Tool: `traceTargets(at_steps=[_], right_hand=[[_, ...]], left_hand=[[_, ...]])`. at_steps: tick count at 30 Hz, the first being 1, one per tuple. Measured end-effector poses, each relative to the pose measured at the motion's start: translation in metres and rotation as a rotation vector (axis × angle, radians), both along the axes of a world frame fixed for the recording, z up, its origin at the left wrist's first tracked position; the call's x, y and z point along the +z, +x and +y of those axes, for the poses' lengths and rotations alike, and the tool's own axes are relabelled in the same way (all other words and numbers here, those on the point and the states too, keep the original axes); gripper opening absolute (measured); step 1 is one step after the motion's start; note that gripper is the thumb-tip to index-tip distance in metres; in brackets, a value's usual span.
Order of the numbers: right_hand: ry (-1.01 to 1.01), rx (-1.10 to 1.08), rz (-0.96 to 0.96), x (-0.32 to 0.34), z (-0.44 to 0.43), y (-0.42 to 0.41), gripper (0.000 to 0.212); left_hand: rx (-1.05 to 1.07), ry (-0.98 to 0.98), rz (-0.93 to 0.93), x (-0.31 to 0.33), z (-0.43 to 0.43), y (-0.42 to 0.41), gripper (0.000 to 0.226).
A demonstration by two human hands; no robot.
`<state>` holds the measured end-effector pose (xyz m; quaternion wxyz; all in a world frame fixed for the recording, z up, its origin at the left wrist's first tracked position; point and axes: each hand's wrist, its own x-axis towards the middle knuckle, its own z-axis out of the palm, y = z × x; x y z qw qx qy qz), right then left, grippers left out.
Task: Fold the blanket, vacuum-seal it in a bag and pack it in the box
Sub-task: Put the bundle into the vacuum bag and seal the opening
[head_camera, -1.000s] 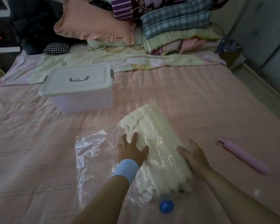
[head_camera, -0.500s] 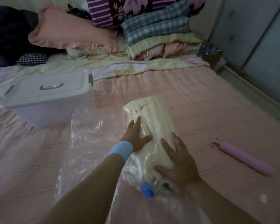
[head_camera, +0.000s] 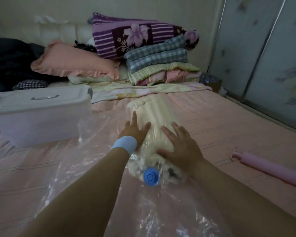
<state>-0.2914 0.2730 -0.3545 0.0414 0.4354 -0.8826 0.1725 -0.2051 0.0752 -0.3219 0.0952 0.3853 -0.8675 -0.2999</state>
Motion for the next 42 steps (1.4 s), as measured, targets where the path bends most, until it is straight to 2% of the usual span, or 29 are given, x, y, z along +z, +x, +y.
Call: traceTargets(at_steps=[4, 7, 9, 12, 17, 19, 22, 25, 27, 30, 32, 34, 37, 40, 42], right_hand=[[0.148, -0.069, -0.016, 0.016, 0.008, 0.008, 0.092], [0.053, -0.165, -0.026, 0.025, 0.027, 0.041, 0.079], [0.023, -0.166, -0.014, 0.022, 0.049, 0.068, 0.070], [0.149, -0.138, 0.095, 0.000, 0.093, 0.099, 0.071], [0.301, -0.068, 0.274, -0.027, 0.163, 0.119, 0.081], [0.330, -0.074, 0.221, -0.041, 0.186, 0.117, 0.070], [0.410, -0.101, 0.064, -0.057, 0.208, 0.113, 0.070], [0.378, -0.070, 0.022, -0.060, 0.211, 0.116, 0.073], [0.306, -0.064, 0.000, -0.055, 0.213, 0.116, 0.075], [0.254, -0.068, -0.079, -0.058, 0.231, 0.110, 0.074], [0.262, -0.043, -0.124, -0.065, 0.252, 0.105, 0.077], [0.202, 0.005, -0.150, -0.064, 0.256, 0.106, 0.077], [-0.049, -0.019, -0.224, -0.051, 0.275, 0.086, 0.059], [-0.213, -0.266, -0.005, -0.044, 0.308, 0.052, 0.048], [-0.126, -0.397, 0.114, -0.048, 0.332, 0.032, 0.049]], left_hand=[[-0.029, -0.189, 0.113, -0.004, 0.034, 0.033, 0.074], [-0.054, -0.426, 0.418, -0.004, 0.077, 0.068, 0.054], [-0.074, -0.487, 0.527, -0.007, 0.110, 0.091, 0.046], [-0.201, -0.578, 0.353, -0.029, 0.149, 0.125, 0.060], [-0.388, -0.532, -0.213, -0.068, 0.175, 0.164, 0.113], [-0.431, -0.604, -0.401, -0.080, 0.179, 0.177, 0.121], [-0.470, -0.598, -0.521, -0.081, 0.186, 0.186, 0.120], [-0.435, -0.561, -0.671, -0.061, 0.199, 0.180, 0.119], [-0.396, -0.629, -0.645, -0.043, 0.214, 0.170, 0.111], [-0.440, -0.734, -0.281, -0.028, 0.254, 0.142, 0.078], [-0.547, -0.743, -0.155, -0.031, 0.291, 0.115, 0.066], [-0.595, -0.700, -0.186, -0.043, 0.311, 0.102, 0.064], [-0.538, -0.608, -0.413, -0.064, 0.332, 0.080, 0.066], [-0.452, -0.766, -0.569, -0.059, 0.346, 0.062, 0.062], [-0.425, -0.886, -0.482, -0.049, 0.362, 0.046, 0.058]])
